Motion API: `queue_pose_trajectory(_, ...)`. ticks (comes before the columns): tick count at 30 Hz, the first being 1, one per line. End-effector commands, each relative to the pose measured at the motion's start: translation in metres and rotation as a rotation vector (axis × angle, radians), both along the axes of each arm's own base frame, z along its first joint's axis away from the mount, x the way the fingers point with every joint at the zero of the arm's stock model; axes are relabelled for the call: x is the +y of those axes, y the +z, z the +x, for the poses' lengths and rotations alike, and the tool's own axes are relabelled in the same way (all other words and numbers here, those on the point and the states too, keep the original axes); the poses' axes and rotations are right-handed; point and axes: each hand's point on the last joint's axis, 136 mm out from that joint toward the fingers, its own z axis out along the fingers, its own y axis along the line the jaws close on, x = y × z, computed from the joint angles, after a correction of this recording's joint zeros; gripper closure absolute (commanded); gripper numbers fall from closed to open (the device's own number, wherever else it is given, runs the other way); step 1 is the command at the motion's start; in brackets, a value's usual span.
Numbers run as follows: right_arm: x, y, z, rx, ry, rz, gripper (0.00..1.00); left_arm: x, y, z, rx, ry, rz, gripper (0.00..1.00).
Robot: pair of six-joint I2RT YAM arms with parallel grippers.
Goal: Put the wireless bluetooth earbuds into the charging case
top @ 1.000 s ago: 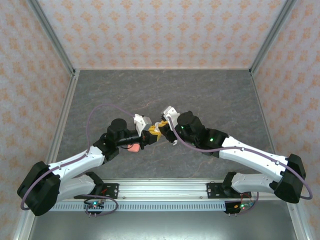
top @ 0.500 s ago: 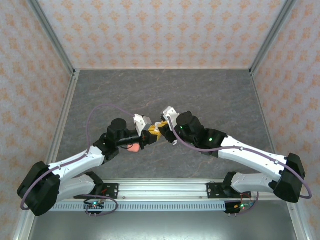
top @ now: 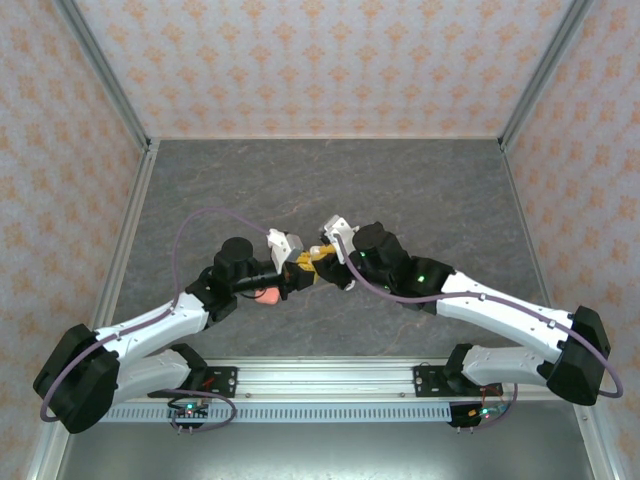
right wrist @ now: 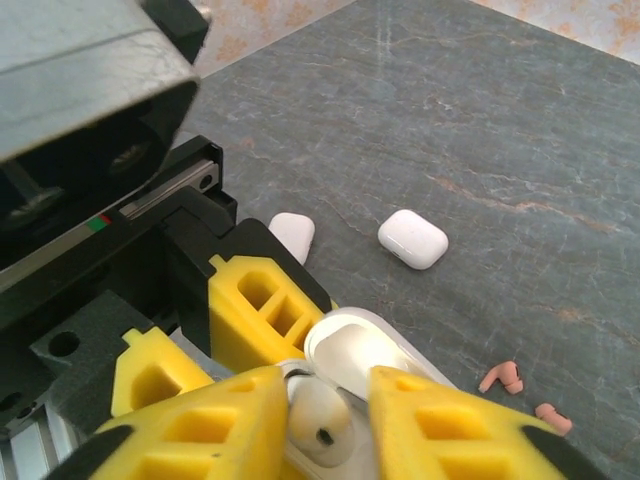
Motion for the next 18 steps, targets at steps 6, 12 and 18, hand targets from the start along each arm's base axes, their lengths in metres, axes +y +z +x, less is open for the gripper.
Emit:
queue_pose_trajectory(6,0.004,0.040,-0.011,0.117,0.079,0.155,0.53,-0.001,0.030,-0.002,-0.107,0.003,-0.061,1.00)
queue_pose_trajectory(12,-0.019,0.079,-0.001,0.109,-0.006,0.235,0.43,0.001,0.036,0.000,-0.136,0.024,-0.085,1.00)
queue_pose_trajectory(18,-0.051,0.083,0.011,0.154,-0.140,0.240,0.36,0.004,0.047,0.002,-0.180,0.051,-0.113,1.00)
